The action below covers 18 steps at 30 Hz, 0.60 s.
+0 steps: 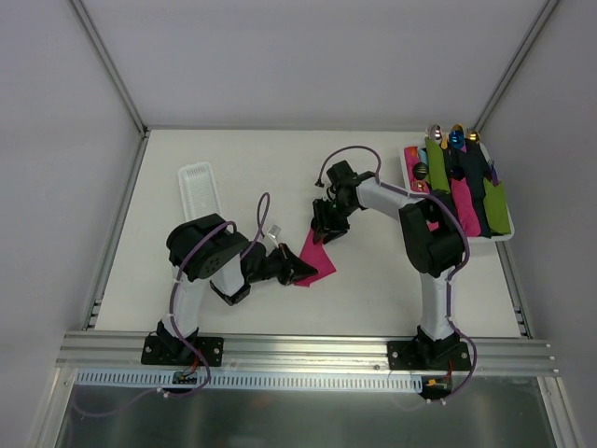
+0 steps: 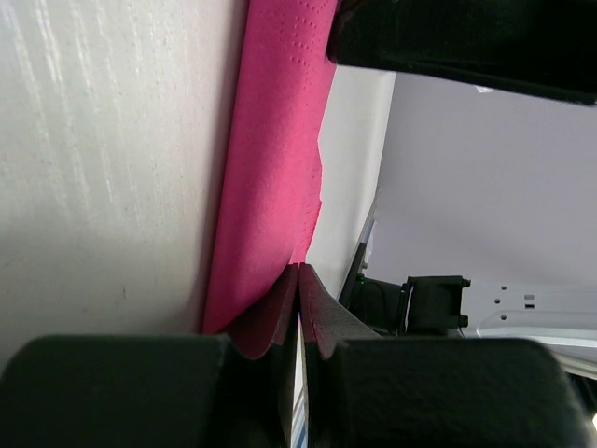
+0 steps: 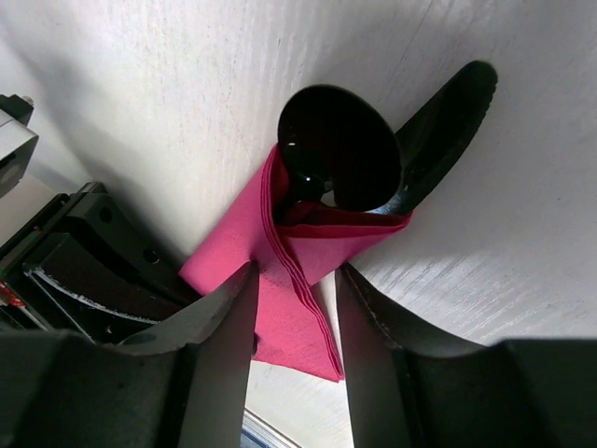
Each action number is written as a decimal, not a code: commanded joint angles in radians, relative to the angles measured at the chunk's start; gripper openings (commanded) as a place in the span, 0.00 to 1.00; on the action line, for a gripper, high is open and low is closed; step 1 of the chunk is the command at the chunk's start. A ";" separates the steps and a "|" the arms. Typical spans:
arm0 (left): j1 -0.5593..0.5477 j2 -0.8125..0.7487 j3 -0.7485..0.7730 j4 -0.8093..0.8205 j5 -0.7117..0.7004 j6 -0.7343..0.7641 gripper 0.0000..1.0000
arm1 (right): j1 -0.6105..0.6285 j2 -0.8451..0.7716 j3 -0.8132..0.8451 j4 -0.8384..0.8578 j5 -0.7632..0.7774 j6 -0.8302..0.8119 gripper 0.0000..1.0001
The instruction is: Place the utensils on the paper napkin and roll it up
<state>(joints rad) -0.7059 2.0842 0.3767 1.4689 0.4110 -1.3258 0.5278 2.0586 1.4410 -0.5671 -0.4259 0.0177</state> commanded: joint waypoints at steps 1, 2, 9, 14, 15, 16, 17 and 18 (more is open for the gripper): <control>0.003 0.036 -0.056 -0.067 -0.046 0.036 0.02 | 0.015 0.055 0.018 -0.053 0.091 -0.010 0.39; 0.003 0.033 -0.055 -0.070 -0.046 0.039 0.02 | 0.015 0.060 0.018 -0.063 0.104 -0.009 0.38; 0.003 0.007 -0.048 -0.110 -0.055 0.050 0.02 | 0.026 0.071 0.013 -0.070 0.122 -0.009 0.23; 0.003 0.002 -0.048 -0.120 -0.058 0.053 0.02 | 0.026 0.086 0.024 -0.070 0.084 0.001 0.03; 0.003 0.001 -0.048 -0.122 -0.058 0.053 0.02 | 0.026 0.089 0.025 -0.068 0.063 0.001 0.01; 0.005 0.000 -0.050 -0.124 -0.058 0.053 0.02 | 0.023 0.089 0.024 -0.070 0.056 0.005 0.00; 0.003 0.002 -0.048 -0.124 -0.060 0.053 0.02 | 0.021 0.093 0.022 -0.065 0.047 0.007 0.00; 0.005 0.002 -0.048 -0.124 -0.060 0.054 0.02 | 0.015 0.091 0.021 -0.060 0.017 0.014 0.02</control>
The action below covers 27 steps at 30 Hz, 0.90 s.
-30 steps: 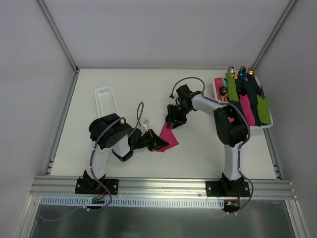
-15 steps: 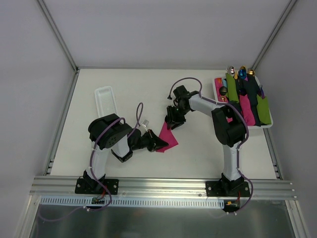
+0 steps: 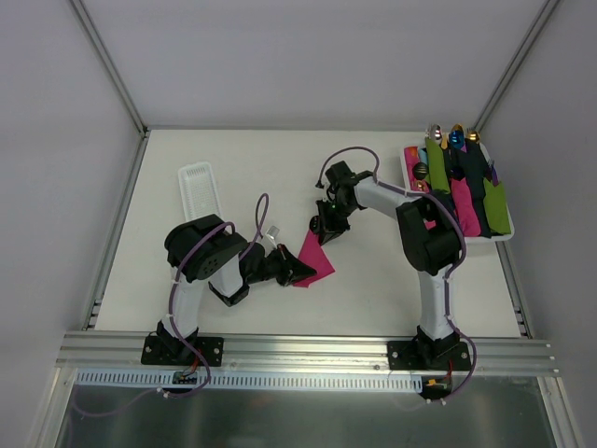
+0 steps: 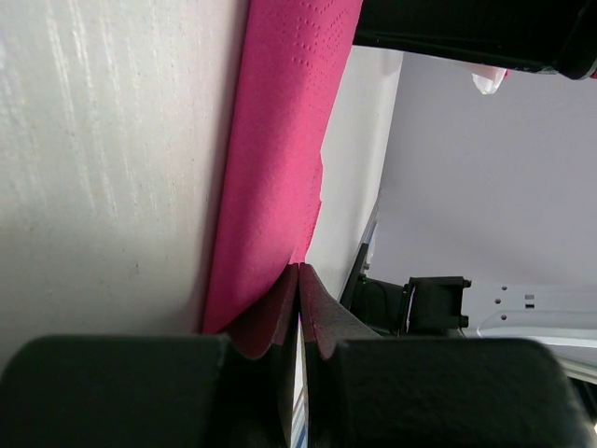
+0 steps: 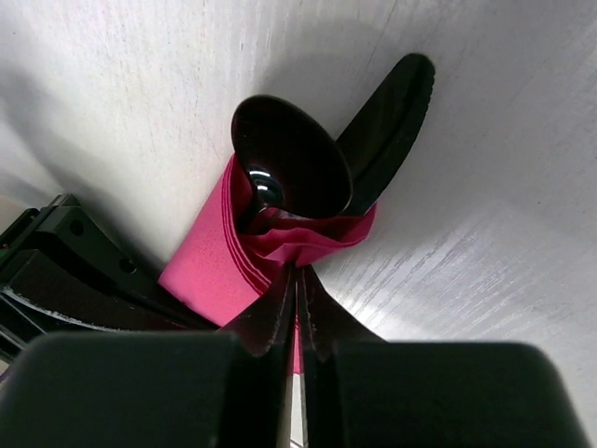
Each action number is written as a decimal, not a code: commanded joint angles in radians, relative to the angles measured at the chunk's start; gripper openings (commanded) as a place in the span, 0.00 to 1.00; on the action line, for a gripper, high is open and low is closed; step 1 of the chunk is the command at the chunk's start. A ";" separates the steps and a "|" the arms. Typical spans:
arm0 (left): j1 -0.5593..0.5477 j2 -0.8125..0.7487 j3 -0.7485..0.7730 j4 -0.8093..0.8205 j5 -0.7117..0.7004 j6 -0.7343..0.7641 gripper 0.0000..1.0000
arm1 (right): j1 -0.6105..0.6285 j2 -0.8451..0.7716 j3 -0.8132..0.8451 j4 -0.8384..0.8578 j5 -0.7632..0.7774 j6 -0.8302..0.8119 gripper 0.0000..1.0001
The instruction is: Place the utensils on the paper napkin and roll it up
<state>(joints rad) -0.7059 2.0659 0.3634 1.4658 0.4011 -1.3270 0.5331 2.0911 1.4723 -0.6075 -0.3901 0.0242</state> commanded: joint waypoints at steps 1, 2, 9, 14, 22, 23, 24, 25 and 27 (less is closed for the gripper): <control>0.003 0.020 -0.035 -0.121 -0.051 0.052 0.02 | 0.007 0.055 -0.015 -0.017 -0.026 0.013 0.06; 0.005 0.022 -0.037 -0.121 -0.051 0.051 0.02 | 0.002 0.044 -0.021 -0.014 -0.030 0.014 0.12; 0.005 0.033 -0.038 -0.114 -0.054 0.049 0.02 | -0.076 -0.046 -0.043 0.011 -0.061 0.023 0.38; 0.005 0.040 -0.034 -0.107 -0.054 0.043 0.02 | -0.107 -0.080 -0.069 0.034 -0.092 0.035 0.45; 0.005 0.043 -0.034 -0.105 -0.053 0.045 0.02 | -0.061 -0.098 -0.109 0.075 -0.119 0.068 0.53; 0.003 0.043 -0.035 -0.104 -0.053 0.043 0.02 | -0.053 -0.097 -0.104 0.075 -0.121 0.068 0.53; 0.005 0.043 -0.035 -0.105 -0.053 0.043 0.02 | -0.045 -0.091 -0.101 0.075 -0.110 0.069 0.53; 0.005 0.042 -0.035 -0.105 -0.054 0.042 0.02 | -0.029 -0.088 -0.099 0.074 -0.102 0.068 0.53; 0.003 0.042 -0.035 -0.102 -0.054 0.041 0.02 | -0.012 -0.074 -0.095 0.066 -0.069 0.068 0.53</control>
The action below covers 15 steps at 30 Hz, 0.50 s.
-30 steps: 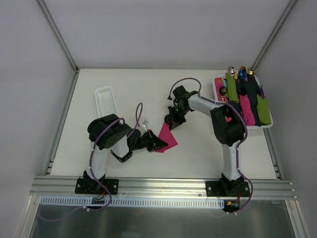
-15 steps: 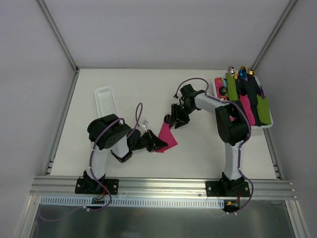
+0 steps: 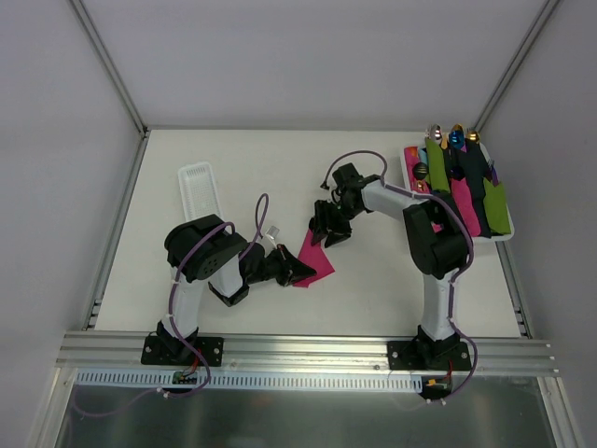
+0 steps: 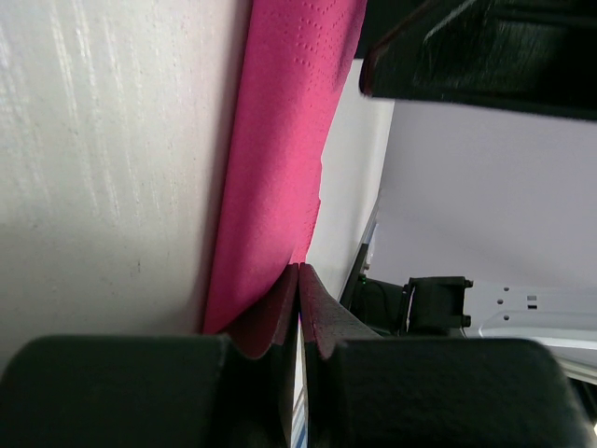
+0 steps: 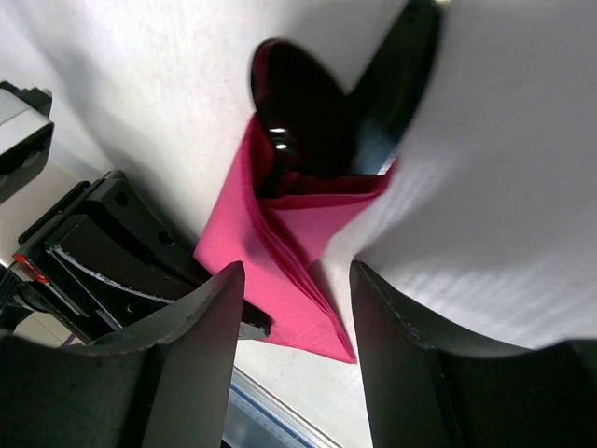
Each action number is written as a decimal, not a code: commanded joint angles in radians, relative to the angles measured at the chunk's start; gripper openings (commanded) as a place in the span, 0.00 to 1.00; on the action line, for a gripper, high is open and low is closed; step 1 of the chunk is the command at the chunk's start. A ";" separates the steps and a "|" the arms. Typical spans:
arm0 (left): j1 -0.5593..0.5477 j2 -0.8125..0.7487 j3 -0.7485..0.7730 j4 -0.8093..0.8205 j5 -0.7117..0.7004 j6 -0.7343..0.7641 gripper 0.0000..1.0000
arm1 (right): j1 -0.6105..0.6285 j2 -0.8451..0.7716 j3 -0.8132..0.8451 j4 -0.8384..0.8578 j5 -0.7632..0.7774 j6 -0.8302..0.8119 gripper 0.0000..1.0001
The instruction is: Place the utensils on the paper napkin and roll it up
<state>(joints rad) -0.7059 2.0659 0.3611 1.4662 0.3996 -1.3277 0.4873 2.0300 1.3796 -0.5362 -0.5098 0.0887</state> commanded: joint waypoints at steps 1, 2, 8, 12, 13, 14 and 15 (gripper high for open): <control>0.005 0.040 -0.034 -0.104 -0.056 0.042 0.02 | 0.039 -0.005 -0.001 -0.010 0.065 0.002 0.53; 0.003 0.039 -0.037 -0.106 -0.058 0.042 0.02 | 0.042 0.001 0.002 -0.027 0.080 0.002 0.52; 0.003 0.031 -0.040 -0.107 -0.061 0.044 0.02 | 0.048 0.062 0.013 -0.077 0.154 0.019 0.47; 0.005 0.037 -0.037 -0.103 -0.059 0.041 0.02 | 0.068 0.098 0.018 -0.077 0.160 0.020 0.43; 0.003 0.039 -0.037 -0.101 -0.059 0.039 0.02 | 0.079 0.108 0.024 -0.079 0.157 0.020 0.42; 0.005 0.039 -0.039 -0.099 -0.059 0.041 0.02 | 0.082 0.125 0.026 -0.079 0.154 0.023 0.41; 0.005 0.037 -0.040 -0.101 -0.061 0.039 0.02 | 0.089 0.131 0.027 -0.077 0.152 0.028 0.40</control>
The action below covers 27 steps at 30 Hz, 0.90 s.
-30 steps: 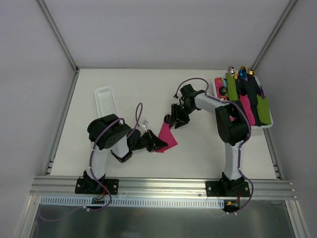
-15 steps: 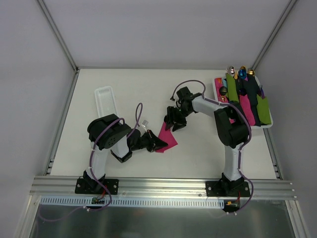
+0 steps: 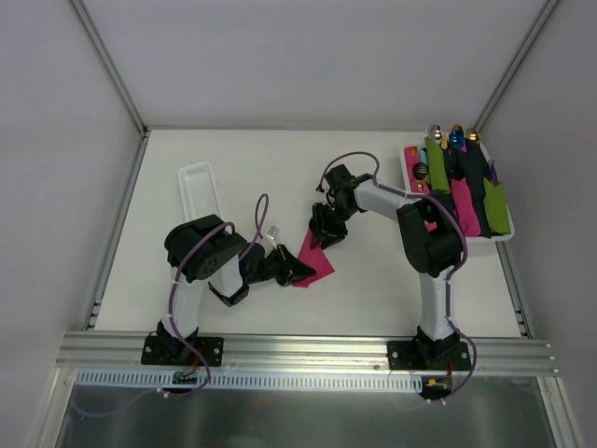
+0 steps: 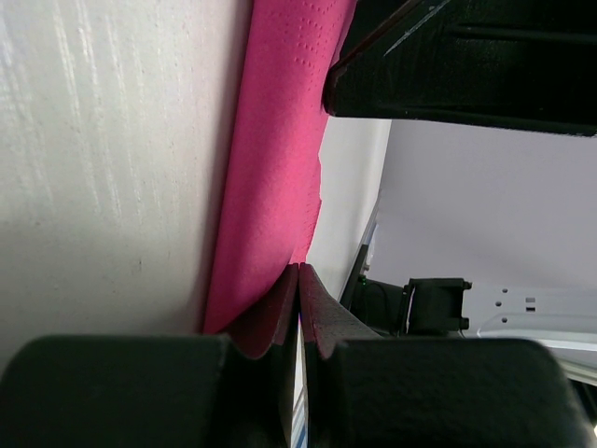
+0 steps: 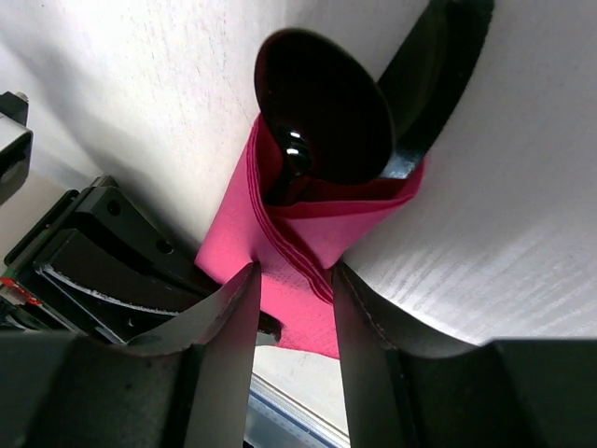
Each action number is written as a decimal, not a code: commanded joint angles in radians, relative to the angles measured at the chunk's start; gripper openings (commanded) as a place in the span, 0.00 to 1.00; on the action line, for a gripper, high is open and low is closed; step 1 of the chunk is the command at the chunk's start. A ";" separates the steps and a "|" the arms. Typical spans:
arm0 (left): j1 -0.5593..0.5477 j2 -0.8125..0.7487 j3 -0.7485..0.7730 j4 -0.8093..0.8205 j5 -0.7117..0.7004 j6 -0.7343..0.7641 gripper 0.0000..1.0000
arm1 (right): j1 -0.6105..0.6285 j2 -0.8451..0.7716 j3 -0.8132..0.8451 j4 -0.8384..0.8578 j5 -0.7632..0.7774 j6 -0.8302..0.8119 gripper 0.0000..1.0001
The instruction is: Place the utensils on the paper napkin and roll it up
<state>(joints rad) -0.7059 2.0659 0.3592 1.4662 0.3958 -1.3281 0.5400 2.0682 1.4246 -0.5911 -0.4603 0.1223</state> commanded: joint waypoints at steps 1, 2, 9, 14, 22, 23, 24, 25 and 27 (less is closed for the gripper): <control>0.003 0.037 -0.042 -0.099 -0.057 0.040 0.02 | 0.038 0.101 -0.015 -0.022 0.103 -0.004 0.40; 0.005 0.036 -0.043 -0.098 -0.058 0.040 0.02 | 0.038 0.105 -0.013 -0.022 0.101 -0.001 0.39; 0.003 0.045 -0.042 -0.095 -0.055 0.038 0.02 | 0.038 0.133 -0.013 -0.009 0.101 0.013 0.31; 0.003 0.042 -0.042 -0.099 -0.057 0.040 0.02 | 0.035 0.142 -0.016 -0.007 0.111 0.011 0.05; 0.006 -0.006 -0.065 -0.020 -0.051 0.079 0.12 | 0.020 0.069 -0.082 0.085 0.001 -0.048 0.00; 0.006 -0.024 -0.075 -0.014 -0.048 0.089 0.16 | 0.020 0.057 -0.104 0.102 -0.015 -0.059 0.00; 0.008 -0.064 -0.080 -0.003 -0.043 0.099 0.25 | 0.018 0.031 -0.113 0.134 -0.038 -0.072 0.00; 0.014 -0.088 -0.086 0.006 -0.026 0.118 0.30 | 0.014 0.018 -0.119 0.149 -0.090 -0.096 0.00; 0.026 -0.169 -0.097 0.005 -0.005 0.133 0.42 | 0.009 -0.011 -0.136 0.181 -0.125 -0.111 0.00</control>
<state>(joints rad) -0.7036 1.9629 0.3027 1.4521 0.3946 -1.2957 0.5449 2.0708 1.3479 -0.4534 -0.5915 0.1024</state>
